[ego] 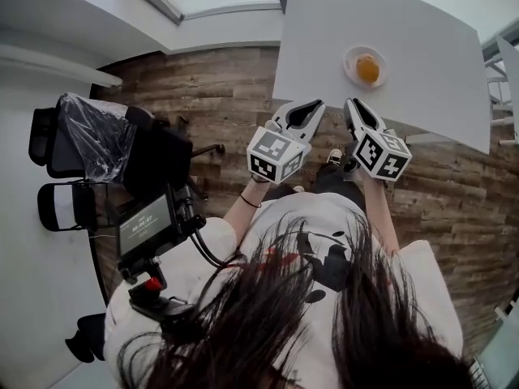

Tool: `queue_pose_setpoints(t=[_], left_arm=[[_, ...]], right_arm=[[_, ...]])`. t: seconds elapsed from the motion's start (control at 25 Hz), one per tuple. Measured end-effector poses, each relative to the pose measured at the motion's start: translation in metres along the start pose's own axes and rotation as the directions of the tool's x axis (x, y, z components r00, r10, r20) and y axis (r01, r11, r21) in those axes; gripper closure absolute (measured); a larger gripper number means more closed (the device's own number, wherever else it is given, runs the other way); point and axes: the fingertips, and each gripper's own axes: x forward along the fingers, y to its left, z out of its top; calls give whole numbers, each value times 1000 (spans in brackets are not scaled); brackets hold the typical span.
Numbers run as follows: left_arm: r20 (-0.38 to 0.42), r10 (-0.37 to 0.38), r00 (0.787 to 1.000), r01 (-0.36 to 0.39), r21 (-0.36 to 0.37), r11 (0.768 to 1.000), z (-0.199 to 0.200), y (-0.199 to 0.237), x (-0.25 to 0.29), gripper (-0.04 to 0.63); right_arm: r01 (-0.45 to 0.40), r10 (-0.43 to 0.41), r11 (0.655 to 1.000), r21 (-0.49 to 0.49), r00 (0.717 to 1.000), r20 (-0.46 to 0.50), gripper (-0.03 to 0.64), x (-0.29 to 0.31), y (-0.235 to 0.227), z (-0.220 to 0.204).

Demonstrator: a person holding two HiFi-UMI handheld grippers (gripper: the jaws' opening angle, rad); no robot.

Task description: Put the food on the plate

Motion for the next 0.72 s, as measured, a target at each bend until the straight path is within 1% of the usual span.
queue_pose_setpoints(t=[0.12,0.28,0.52,0.72], left_arm=[[18,-29,999,29,1,1000,-8,-11,-41,589],[10,-58,998,58,-10,998,-27,-24,-71,589],[-14,-116,993,115,-30,993,-52,-53,-102,589],[-4,-147,989,147,-28,989,-64,-93,-117,589]], right_arm=[[4,-4,1000,-6,999,44,552,-28,39,-14],[13,-14,1000,6,998,59,552,-57,64,-41],[53,-53,998,18,998,32,552,-95,84,-83],[77,-77,997,19,996,40,552,-142,81,-107]])
